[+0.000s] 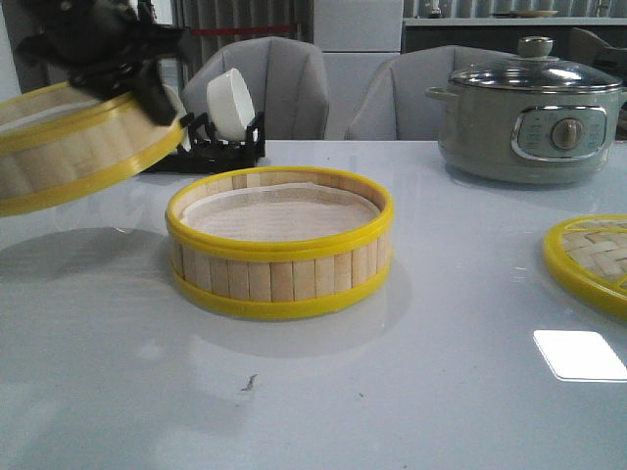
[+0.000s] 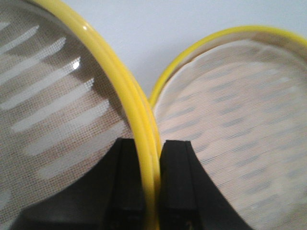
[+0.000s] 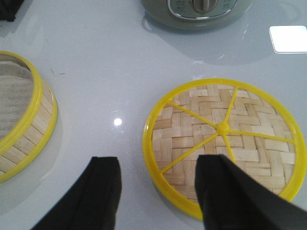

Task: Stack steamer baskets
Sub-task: 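Lift the basket and lower it onto the middle steamer basket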

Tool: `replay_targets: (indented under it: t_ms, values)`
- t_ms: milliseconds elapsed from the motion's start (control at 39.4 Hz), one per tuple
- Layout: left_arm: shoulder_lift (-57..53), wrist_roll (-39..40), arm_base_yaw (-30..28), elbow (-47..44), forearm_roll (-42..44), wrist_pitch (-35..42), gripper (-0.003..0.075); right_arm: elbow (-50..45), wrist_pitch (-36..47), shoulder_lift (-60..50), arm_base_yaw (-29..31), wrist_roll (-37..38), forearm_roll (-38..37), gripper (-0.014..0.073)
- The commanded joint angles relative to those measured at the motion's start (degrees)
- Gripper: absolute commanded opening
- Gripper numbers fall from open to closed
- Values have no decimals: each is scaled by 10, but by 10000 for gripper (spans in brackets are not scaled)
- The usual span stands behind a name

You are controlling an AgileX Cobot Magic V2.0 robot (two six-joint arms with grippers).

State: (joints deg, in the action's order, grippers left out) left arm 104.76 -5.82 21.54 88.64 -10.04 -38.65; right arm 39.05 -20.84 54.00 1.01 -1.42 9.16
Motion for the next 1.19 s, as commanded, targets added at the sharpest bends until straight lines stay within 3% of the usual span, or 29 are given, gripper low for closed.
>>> replay_targets:
  t_ms: [0, 279, 431, 1167]
  values:
    - [-40, -2, 51, 50, -7, 27, 88, 21, 46, -3, 0, -5, 2, 465]
    - [-6, -2, 162, 70, -6, 34, 88, 21, 42, -3, 0, -5, 2, 465]
    - [24, -2, 191, 70, -2, 45, 88, 21, 41, -3, 0, -5, 2, 465]
    - [82, -2, 213, 74, -34, 90, 88, 21, 41, -3, 0, -5, 2, 465]
